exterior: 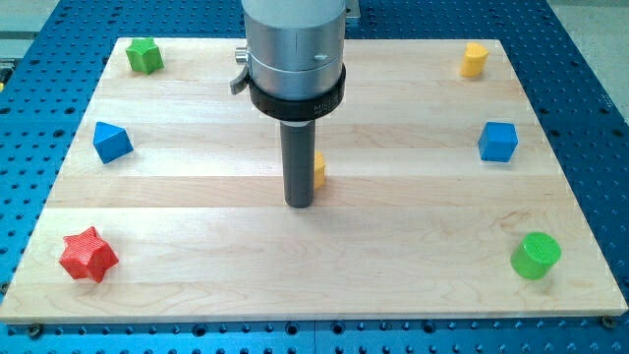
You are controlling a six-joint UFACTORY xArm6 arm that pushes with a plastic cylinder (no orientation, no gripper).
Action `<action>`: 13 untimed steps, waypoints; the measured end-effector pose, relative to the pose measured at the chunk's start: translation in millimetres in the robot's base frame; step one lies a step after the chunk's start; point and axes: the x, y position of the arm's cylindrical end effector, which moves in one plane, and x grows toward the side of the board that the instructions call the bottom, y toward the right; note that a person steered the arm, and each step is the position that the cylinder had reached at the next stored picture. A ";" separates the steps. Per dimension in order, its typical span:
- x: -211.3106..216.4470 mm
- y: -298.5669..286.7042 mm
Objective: Push the red star diagonally to the triangle
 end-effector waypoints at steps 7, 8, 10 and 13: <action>17.6 -235.1; 33.8 -279.3; 122.2 -261.1; 65.4 -183.7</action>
